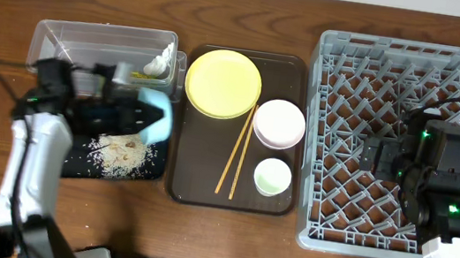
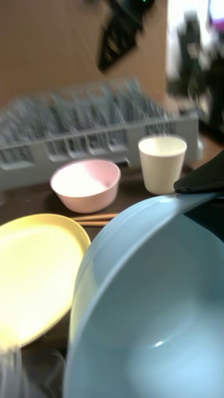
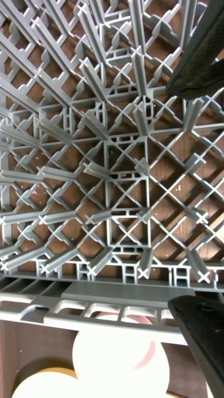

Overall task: Sort waste into correct bins and load items into the dishwasher rack
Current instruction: 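Return the empty blue bowl to the brown tray with left gripper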

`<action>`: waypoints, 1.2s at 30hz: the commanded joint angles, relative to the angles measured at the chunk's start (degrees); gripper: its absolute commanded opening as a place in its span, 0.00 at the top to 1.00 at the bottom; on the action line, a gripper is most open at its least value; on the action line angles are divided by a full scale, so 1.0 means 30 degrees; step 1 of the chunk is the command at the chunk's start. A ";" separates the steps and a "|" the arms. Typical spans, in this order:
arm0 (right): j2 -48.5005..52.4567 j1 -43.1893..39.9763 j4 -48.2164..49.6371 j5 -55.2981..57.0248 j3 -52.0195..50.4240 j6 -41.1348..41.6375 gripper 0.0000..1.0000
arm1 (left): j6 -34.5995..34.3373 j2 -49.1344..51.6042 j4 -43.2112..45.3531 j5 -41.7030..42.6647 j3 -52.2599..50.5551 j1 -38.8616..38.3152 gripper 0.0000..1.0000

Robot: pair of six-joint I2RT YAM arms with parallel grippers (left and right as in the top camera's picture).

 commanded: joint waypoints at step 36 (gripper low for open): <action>-0.0117 0.0124 -0.0160 0.0197 0.0444 0.0044 0.01 | -0.4233 0.0612 0.2878 -1.2932 0.1953 -1.4535 0.51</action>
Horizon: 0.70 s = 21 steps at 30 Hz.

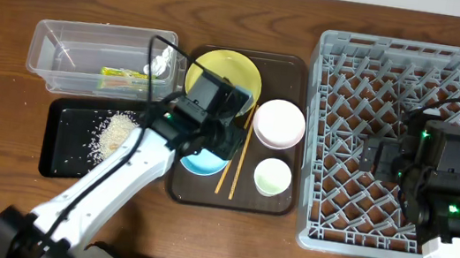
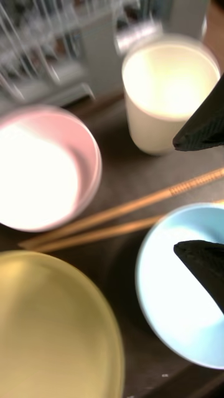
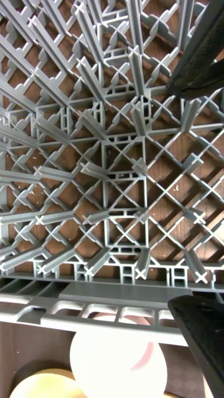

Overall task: Sort waste into correct bins and load items into the dishwasher rack
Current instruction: 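Return the empty blue bowl to the brown tray with left gripper, then grasp the white cup with the left gripper and lift it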

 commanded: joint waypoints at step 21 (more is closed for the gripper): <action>-0.0117 0.0124 -0.0226 0.0204 0.0444 0.0036 0.01 | -0.1399 0.5013 0.0313 0.0874 -0.0058 -0.3286 0.94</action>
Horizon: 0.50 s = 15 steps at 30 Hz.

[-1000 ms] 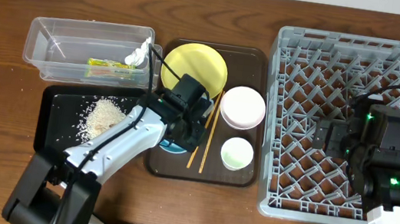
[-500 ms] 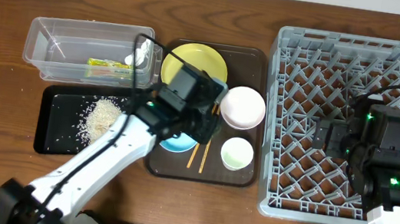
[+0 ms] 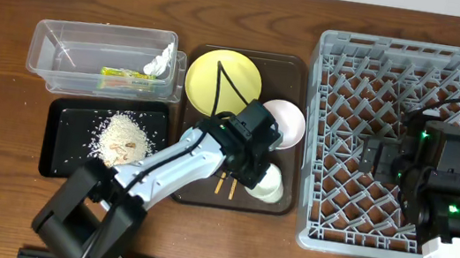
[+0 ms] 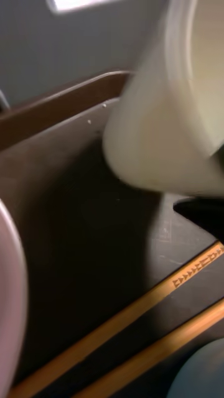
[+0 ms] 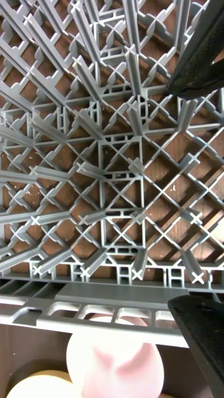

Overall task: Sort waste into correct bins and load items into the dishwasher rack
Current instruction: 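Grasp the white cup with the left gripper and lift it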

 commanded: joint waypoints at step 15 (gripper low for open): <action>0.0146 0.0124 0.1472 -0.2965 0.0444 -0.0364 0.01 | -0.5253 -0.5100 0.2783 0.6892 0.0233 0.8269 0.94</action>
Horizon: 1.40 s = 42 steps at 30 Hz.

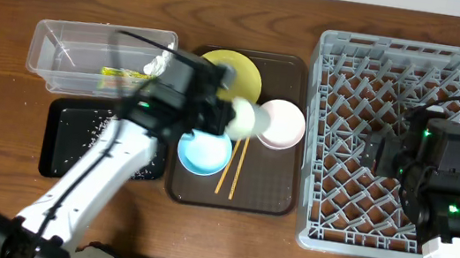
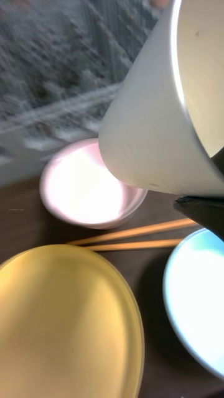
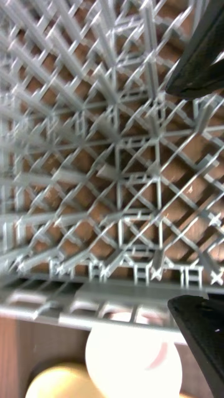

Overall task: Sort waste into correct bins and load items into the dishwasher rack
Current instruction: 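Grasp the white cup with the left gripper and lift it, then hand the white cup from the left gripper to the right gripper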

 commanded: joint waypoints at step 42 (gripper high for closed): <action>0.6411 0.4167 1.0411 -2.2848 0.0153 -0.7417 0.15 | -0.8466 0.4226 0.5144 1.8724 0.0153 0.1421 0.93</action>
